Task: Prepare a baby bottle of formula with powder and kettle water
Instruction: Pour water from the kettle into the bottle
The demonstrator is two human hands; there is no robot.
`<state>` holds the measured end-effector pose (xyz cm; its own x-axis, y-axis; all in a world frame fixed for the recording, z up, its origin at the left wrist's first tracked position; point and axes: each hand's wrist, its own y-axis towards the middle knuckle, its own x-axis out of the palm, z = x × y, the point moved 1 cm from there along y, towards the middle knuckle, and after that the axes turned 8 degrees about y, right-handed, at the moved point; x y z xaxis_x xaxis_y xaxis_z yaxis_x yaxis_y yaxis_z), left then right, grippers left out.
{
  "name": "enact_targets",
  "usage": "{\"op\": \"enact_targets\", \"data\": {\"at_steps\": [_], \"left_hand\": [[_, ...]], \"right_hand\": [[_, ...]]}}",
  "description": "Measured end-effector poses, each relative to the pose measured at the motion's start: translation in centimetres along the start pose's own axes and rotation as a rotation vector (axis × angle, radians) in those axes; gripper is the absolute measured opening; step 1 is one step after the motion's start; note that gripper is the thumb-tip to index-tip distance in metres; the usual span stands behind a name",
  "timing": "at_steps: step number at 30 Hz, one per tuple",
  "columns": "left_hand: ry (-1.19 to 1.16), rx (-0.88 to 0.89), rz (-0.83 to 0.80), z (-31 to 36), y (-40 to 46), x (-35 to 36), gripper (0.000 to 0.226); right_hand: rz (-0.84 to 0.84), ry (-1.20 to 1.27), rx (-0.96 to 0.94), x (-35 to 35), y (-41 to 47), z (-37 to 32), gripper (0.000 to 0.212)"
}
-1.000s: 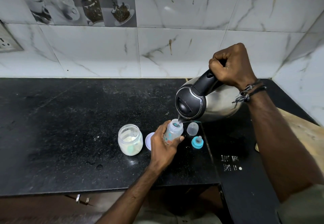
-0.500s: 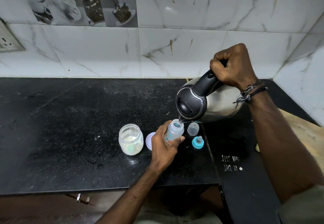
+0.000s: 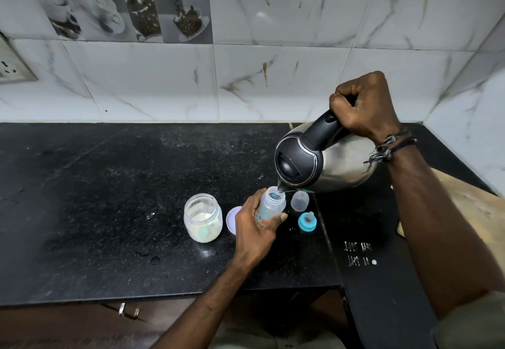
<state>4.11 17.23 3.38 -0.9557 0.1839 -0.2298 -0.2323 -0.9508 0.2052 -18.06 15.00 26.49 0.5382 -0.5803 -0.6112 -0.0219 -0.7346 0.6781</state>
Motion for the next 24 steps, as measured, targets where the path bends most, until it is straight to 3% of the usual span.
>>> {"op": "enact_targets", "data": {"at_steps": [17,24], "left_hand": [[-0.051,0.009,-0.01,0.4,0.9,1.1,0.055],[0.015,-0.022,0.015,-0.7,1.8,1.8,0.054]], "right_hand": [[0.186,0.345,0.281,0.3,-2.7,5.5,0.038],[0.338,0.437,0.381,0.7,-2.5,8.4,0.042]]}}
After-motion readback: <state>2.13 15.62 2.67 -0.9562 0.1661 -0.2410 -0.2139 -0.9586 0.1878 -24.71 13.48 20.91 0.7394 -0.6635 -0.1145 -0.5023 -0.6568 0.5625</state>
